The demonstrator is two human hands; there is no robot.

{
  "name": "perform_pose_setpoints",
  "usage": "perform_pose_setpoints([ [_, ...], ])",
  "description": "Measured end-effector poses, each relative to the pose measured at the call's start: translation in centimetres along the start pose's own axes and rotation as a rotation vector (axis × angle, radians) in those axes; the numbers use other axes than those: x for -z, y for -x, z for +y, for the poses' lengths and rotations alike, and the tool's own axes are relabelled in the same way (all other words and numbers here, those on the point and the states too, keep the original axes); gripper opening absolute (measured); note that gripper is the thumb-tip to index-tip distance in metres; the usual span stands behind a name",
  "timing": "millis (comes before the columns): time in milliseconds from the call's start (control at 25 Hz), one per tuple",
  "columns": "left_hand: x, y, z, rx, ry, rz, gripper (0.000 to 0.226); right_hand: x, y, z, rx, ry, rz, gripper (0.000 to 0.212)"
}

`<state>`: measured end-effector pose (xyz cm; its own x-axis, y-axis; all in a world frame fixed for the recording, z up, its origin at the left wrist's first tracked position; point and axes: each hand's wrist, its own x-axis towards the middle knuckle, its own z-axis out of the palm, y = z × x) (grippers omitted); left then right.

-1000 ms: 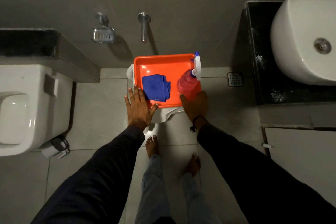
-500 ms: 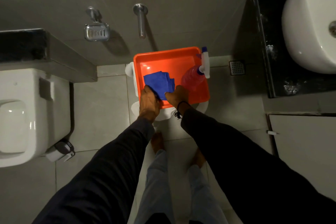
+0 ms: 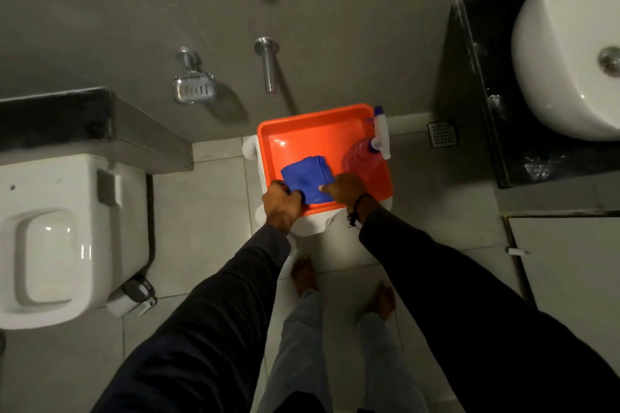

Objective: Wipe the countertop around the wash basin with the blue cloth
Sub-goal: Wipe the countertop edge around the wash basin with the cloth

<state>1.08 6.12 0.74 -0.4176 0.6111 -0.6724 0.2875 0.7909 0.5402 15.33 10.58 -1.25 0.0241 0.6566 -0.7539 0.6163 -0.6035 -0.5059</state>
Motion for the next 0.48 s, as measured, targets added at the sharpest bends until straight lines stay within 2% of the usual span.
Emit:
perform_pose_setpoints([
  [80,0.9,1.7,0.5,0.122,0.212,-0.045,0.025,1.4,1.8,-0.1,0.036,0.005,-0.033,0.037],
  [200,1.9,5.4,1.7,0.228,0.506,-0.166,0.018,3.7,5.1,0.2,0.014,-0.203,-0.134,0.016],
  [320,1.4,9.7,3.1,0.187,0.612,-0.256,0.016,7.0,8.9,1.0,-0.006,-0.283,-0.206,0.015],
  [480,-1.9,15.8,5.2,0.139,0.640,-0.363,0.027,13.6,13.6,4.5,-0.021,-0.348,-0.231,0.024],
])
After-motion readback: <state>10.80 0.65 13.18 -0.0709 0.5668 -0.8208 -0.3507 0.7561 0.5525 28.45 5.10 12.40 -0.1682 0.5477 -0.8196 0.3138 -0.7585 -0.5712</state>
